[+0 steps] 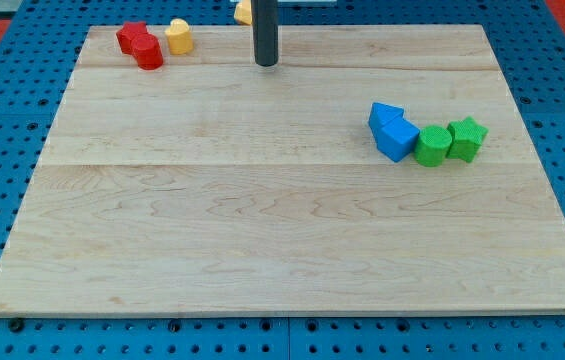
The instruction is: Push the line of blocks left a bit
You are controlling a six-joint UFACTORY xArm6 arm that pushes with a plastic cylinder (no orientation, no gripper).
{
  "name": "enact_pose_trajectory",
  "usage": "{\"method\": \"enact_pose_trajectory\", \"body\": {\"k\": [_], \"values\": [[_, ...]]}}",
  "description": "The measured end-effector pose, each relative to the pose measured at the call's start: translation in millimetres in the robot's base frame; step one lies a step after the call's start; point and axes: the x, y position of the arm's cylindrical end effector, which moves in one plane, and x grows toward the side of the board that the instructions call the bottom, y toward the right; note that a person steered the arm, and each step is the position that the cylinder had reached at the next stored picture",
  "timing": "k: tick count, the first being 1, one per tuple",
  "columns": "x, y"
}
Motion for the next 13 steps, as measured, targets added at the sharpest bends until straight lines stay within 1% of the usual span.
{"method": "enact_pose_trajectory", "body": {"k": [4, 6, 7, 8, 9, 10, 11, 12, 13], "values": [[4, 2], [9, 24], [33, 22], [27, 93], [23, 214], [64, 309], [121, 352], [178, 338], [196, 321]]}}
